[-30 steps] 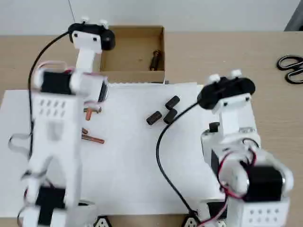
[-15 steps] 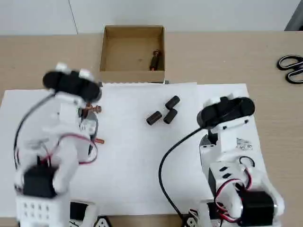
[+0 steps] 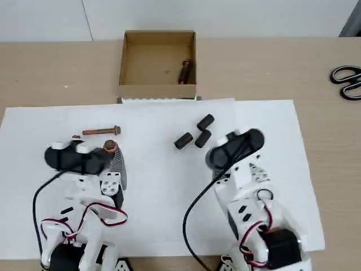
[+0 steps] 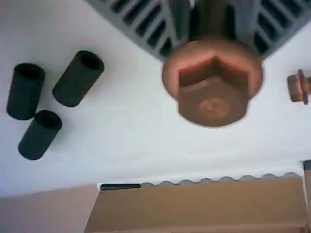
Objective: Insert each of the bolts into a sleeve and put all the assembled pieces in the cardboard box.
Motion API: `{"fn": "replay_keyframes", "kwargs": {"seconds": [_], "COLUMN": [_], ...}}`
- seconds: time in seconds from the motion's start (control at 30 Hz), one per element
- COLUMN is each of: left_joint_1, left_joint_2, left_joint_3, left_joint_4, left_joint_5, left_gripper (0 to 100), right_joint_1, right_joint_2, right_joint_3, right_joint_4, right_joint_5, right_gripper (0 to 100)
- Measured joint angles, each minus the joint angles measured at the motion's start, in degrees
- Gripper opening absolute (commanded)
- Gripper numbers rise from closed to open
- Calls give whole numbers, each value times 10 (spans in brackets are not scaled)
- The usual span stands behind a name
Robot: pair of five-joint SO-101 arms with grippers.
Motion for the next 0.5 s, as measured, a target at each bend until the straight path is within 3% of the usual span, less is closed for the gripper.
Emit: {"fn": "replay_keyframes", "kwargs": {"seconds": [0.1, 0.23, 0.5], "left_joint_1": [-7, -7, -6], "left_joint_2": [-3, -6, -6], "left_joint_3": [4, 14, 71], "left_joint_4": [-18, -55, -185], "left_joint_5": [53, 70, 117], "left_gripper": [5, 5, 5], "right_joint_1": [-27, -72, -116], "right_joint_2": [-59, -140, -133], "right_joint_3": [52, 118, 179], "right_joint_4": [-27, -34, -103], "right_joint_5": [-20, -26, -32], "right_gripper": [2, 2, 2]}}
